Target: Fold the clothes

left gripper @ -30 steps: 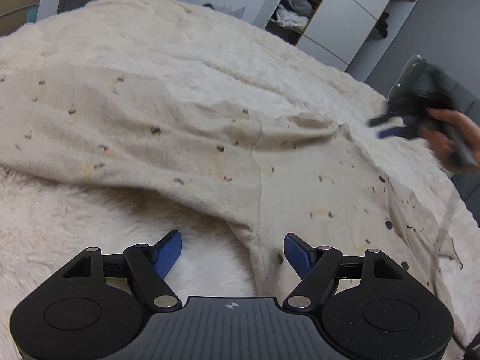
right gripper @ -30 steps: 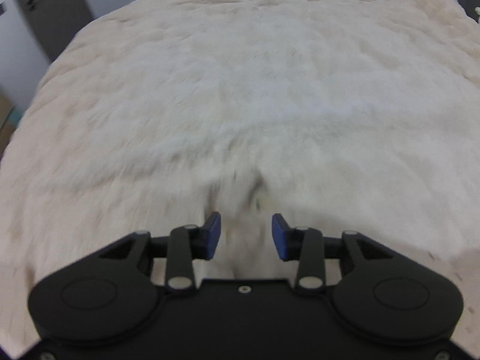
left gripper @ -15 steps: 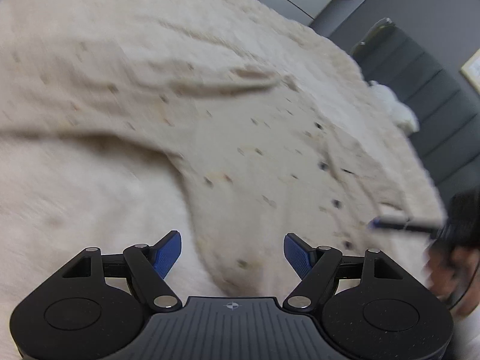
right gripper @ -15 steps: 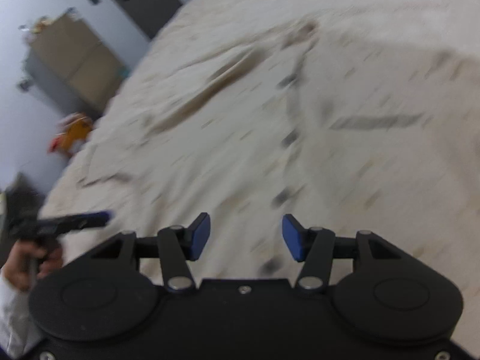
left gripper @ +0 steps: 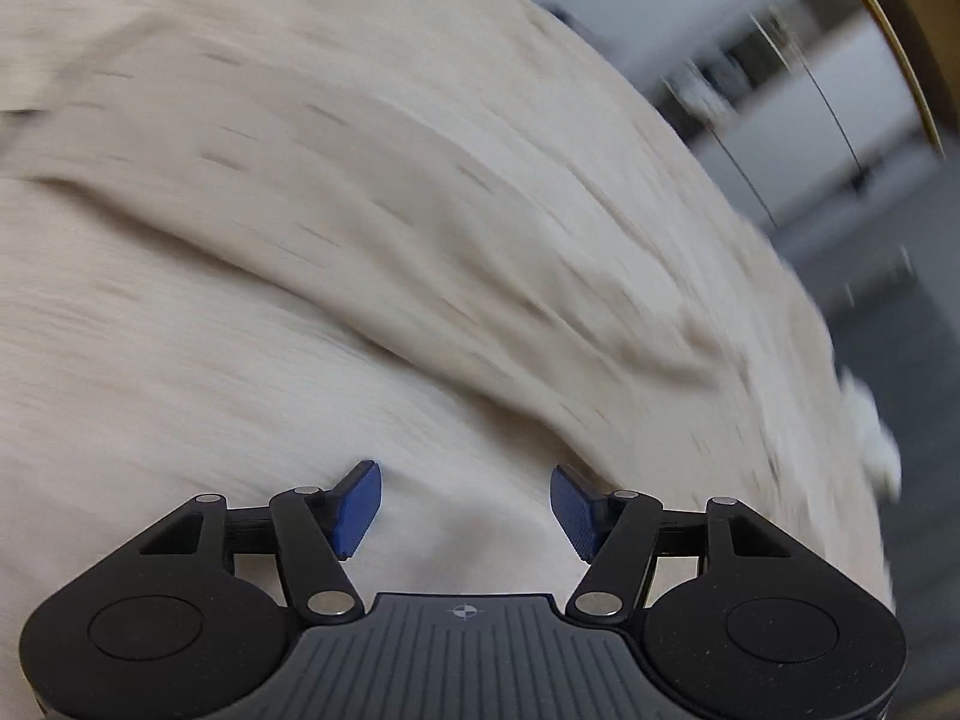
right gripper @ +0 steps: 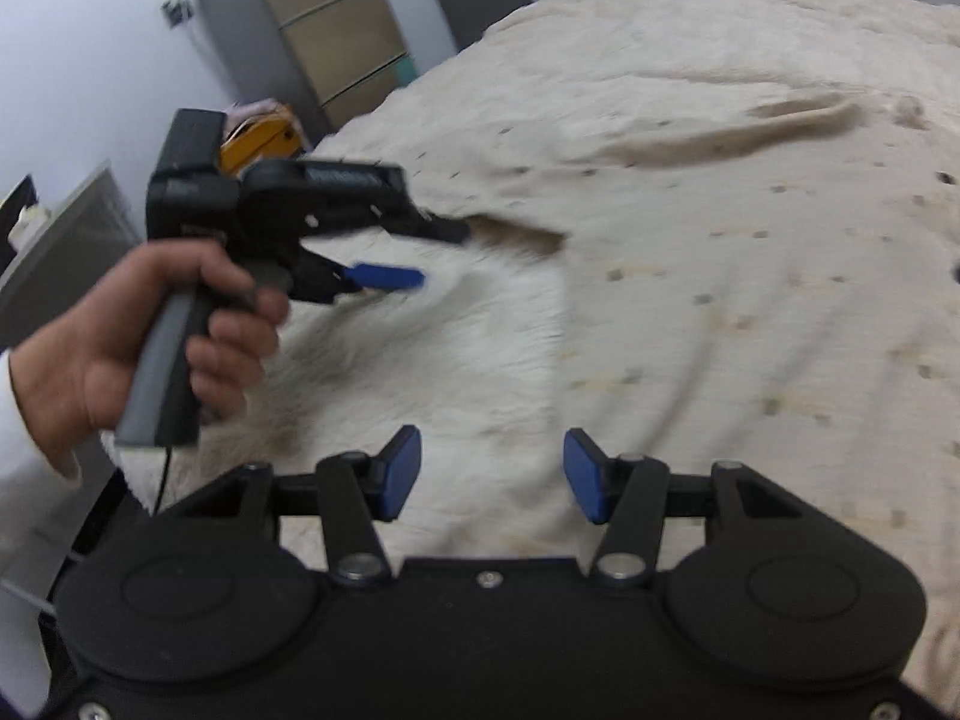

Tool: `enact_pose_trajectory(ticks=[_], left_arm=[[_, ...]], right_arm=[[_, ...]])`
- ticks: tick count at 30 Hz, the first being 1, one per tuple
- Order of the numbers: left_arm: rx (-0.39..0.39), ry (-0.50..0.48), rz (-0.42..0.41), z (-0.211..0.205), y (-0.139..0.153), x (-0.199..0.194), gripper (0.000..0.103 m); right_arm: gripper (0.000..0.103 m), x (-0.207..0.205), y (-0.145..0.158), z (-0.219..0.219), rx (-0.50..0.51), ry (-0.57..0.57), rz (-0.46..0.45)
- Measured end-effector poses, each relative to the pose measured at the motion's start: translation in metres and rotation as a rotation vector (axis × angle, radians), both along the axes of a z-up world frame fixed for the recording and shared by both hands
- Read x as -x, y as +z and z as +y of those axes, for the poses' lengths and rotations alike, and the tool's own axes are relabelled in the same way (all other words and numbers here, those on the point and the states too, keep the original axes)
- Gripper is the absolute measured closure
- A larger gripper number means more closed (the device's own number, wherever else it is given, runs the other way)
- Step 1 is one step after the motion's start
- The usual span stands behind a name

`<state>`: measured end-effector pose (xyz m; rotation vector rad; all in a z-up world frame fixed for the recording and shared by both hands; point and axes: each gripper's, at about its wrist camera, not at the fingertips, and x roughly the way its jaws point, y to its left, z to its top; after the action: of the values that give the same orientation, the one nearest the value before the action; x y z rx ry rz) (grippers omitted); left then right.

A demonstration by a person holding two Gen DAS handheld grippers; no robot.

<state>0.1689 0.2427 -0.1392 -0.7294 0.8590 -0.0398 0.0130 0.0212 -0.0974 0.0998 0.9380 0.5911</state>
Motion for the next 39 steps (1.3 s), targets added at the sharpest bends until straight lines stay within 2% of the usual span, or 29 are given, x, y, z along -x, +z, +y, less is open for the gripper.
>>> enact_pose_trajectory(ticks=[3, 4, 7, 8, 9, 10, 12, 14, 17, 18, 21, 23, 25, 26, 27, 30, 33, 35, 37, 39], left_arm=[[0.022, 0.242, -0.022, 0.067, -0.005, 0.005, 0.036], [-0.007, 0.316, -0.029, 0.087, -0.006, 0.002, 0.036], [-0.107, 0.368, -0.053, 0.112, -0.005, -0.014, 0.04], [-0.114, 0.367, -0.059, 0.115, -0.006, -0.018, 0.057], [-0.122, 0.361, -0.06, 0.118, -0.006, -0.024, 0.086], [-0.136, 0.349, -0.047, 0.122, -0.007, -0.033, 0.103], [-0.189, 0.329, -0.04, 0.124, 0.0, -0.043, 0.103], [-0.29, 0.316, -0.107, 0.131, 0.022, -0.048, 0.103], [-0.307, 0.366, -0.139, 0.16, 0.053, -0.048, 0.103], [-0.315, 0.378, -0.125, 0.168, 0.059, -0.049, 0.103], [-0.349, 0.398, 0.002, 0.174, 0.057, -0.048, 0.102], [-0.323, 0.389, 0.064, 0.169, 0.048, -0.042, 0.101], [-0.316, 0.382, 0.09, 0.167, 0.043, -0.031, 0.092], [-0.316, 0.385, 0.097, 0.169, 0.042, -0.026, 0.081], [-0.314, 0.389, 0.089, 0.172, 0.043, -0.022, 0.073], [-0.294, 0.401, 0.026, 0.18, 0.05, -0.007, 0.064], [-0.321, 0.379, 0.034, 0.177, 0.054, -0.003, 0.063], [-0.359, 0.366, 0.007, 0.164, 0.063, 0.002, 0.063], [-0.371, 0.287, -0.036, 0.138, 0.071, 0.007, 0.061], [-0.367, 0.213, -0.065, 0.12, 0.076, 0.008, 0.054]], right_arm=[[0.052, -0.002, -0.009, 0.012, 0.029, -0.008, 0.017], [0.052, -0.002, -0.01, 0.012, 0.035, -0.01, 0.016], [0.052, -0.007, -0.013, 0.012, 0.086, -0.027, -0.006], [0.052, -0.008, -0.016, 0.009, 0.109, -0.034, -0.022], [0.052, -0.011, -0.018, 0.007, 0.121, -0.041, -0.021], [0.052, -0.011, -0.018, 0.007, 0.122, -0.034, -0.02], [0.053, -0.01, -0.018, 0.005, 0.121, -0.017, -0.02], [0.052, -0.009, -0.018, 0.004, 0.12, 0.001, -0.02], [0.052, -0.007, -0.012, 0.004, 0.103, 0.028, -0.029], [0.052, -0.006, -0.009, 0.005, 0.095, 0.038, -0.035], [0.052, -0.006, -0.005, 0.005, 0.07, 0.056, -0.02], [0.052, -0.005, -0.004, 0.004, 0.075, 0.069, -0.022], [0.052, -0.003, -0.003, 0.002, 0.087, 0.075, -0.03], [0.052, 0.0, -0.003, -0.002, 0.087, 0.078, -0.031], [0.052, 0.002, -0.002, -0.006, 0.087, 0.08, -0.032], [0.052, 0.009, 0.0, -0.015, 0.075, 0.081, -0.025], [0.052, 0.014, 0.001, -0.026, 0.04, 0.076, 0.004], [0.052, 0.019, 0.002, -0.037, 0.015, 0.055, 0.029], [0.052, 0.026, 0.005, -0.045, 0.014, 0.048, 0.022], [0.052, 0.03, 0.005, -0.048, 0.014, 0.045, 0.019]])
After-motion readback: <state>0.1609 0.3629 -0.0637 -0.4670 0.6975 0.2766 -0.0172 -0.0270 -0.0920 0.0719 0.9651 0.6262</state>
